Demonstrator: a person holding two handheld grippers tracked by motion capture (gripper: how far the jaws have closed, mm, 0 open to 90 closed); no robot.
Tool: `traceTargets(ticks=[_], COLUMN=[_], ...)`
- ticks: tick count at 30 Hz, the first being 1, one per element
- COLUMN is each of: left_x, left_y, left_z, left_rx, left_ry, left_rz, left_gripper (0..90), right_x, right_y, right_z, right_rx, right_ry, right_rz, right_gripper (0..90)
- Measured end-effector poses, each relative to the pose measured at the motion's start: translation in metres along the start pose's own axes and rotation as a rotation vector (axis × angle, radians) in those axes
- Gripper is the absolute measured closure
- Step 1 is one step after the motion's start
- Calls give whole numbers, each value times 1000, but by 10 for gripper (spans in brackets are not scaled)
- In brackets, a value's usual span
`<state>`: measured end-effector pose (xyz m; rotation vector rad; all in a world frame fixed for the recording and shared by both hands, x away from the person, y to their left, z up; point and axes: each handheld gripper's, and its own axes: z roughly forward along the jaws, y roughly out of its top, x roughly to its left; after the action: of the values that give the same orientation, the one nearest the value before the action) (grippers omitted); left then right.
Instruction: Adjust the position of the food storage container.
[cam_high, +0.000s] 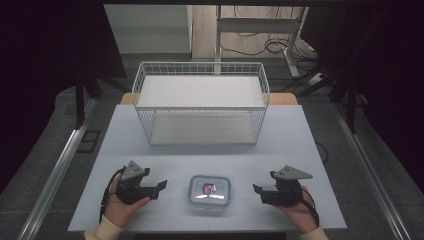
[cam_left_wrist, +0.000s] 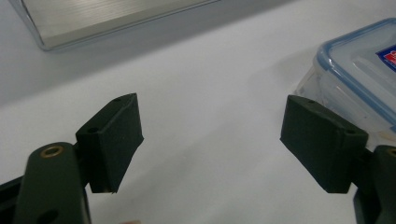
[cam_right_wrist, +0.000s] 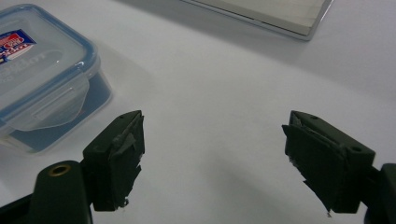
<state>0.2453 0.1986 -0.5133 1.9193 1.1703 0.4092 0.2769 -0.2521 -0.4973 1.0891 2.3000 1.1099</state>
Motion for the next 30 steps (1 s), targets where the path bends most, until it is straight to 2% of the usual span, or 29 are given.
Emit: traceTargets(ticks=[5, 21, 30], left_x=[-1, -1, -2], left_y=[-1, 0, 2], left_z=[1, 1, 0], left_rx=[10, 12, 17], left_ry=[-11, -5, -3], left_rz=[5, 4, 9], left_gripper=[200, 192, 187], right_x=[1, -1, 0], right_y=[0, 2, 16], right_z=[-1, -2, -7], right_rx=[-1, 1, 10], right_ry=[-2, 4, 49], right_rz=[2, 4, 0], right_gripper=[205, 224, 283])
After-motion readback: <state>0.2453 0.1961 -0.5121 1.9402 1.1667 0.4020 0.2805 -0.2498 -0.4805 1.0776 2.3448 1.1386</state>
